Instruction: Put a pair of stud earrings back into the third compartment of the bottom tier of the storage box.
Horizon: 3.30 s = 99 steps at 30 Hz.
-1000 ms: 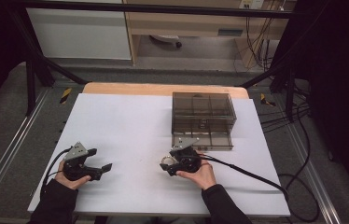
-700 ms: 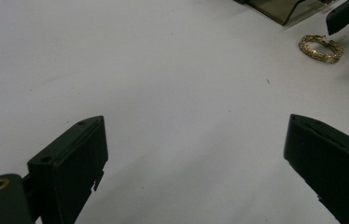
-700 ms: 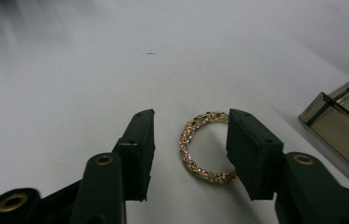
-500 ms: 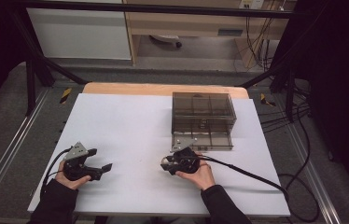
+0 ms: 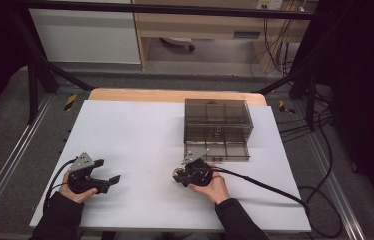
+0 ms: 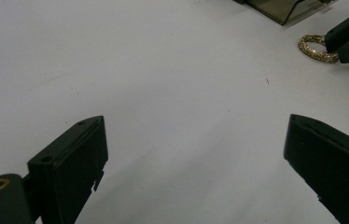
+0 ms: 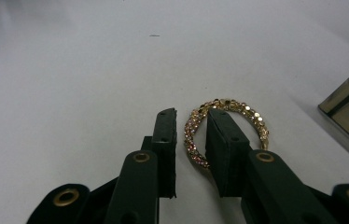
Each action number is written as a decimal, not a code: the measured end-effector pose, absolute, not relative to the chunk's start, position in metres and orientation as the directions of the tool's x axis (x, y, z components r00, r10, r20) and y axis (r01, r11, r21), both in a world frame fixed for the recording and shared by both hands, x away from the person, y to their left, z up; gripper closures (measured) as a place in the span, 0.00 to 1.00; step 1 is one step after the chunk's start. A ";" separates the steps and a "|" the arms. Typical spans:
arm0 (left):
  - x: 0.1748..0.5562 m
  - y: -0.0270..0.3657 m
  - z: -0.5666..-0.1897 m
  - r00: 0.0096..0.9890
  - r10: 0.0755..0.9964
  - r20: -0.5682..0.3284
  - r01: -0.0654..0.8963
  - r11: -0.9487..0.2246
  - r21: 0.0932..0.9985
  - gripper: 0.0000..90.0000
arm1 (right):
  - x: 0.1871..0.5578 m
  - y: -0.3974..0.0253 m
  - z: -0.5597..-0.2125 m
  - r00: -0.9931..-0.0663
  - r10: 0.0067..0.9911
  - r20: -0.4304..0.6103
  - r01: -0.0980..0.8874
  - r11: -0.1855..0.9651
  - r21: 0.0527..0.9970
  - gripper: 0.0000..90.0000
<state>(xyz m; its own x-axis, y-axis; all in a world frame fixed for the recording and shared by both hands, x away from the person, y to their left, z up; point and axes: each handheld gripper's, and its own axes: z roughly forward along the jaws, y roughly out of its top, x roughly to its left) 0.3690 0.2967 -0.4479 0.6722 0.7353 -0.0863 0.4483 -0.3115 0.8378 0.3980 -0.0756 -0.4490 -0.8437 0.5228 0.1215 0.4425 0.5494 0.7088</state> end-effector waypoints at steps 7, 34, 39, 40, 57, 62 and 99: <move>0.369 0.297 -0.448 0.673 0.735 -0.086 0.447 -0.311 0.838 0.07 | 0.398 -0.075 -0.450 -0.849 0.515 0.121 0.436 0.553 0.710 0.87; 0.369 0.297 -0.448 0.673 0.735 -0.086 0.448 -0.313 0.838 0.07 | 0.398 -0.078 -0.445 -0.863 0.495 0.095 0.402 0.561 0.724 0.96; 0.369 0.297 -0.448 0.673 0.735 -0.085 0.448 -0.314 0.837 0.07 | 0.397 -0.078 -0.442 -0.865 0.492 0.097 0.397 0.555 0.731 0.96; 0.369 0.297 -0.448 0.673 0.735 -0.085 0.448 -0.314 0.837 0.07 | 0.397 -0.079 -0.441 -0.865 0.493 0.098 0.399 0.553 0.732 0.96; 0.369 0.297 -0.448 0.672 0.735 -0.085 0.450 -0.315 0.836 0.07 | 0.394 -0.083 -0.431 -0.865 0.492 0.099 0.394 0.544 0.741 0.96; 0.369 0.297 -0.448 0.671 0.736 -0.086 0.450 -0.314 0.836 0.07 | 0.394 -0.084 -0.427 -0.865 0.494 0.092 0.386 0.538 0.749 0.96; 0.370 0.297 -0.448 0.669 0.738 -0.087 0.453 -0.312 0.835 0.07 | 0.396 -0.118 -0.403 -0.828 0.556 0.068 0.394 0.492 0.776 0.96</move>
<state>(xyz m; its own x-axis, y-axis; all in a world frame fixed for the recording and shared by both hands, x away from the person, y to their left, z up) 0.3697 0.2968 -0.4483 0.6689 0.7382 -0.0867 0.4527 -0.3121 0.8352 0.3958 -0.1177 -0.4026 -0.8281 0.5565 0.0678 0.3944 0.4924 0.7759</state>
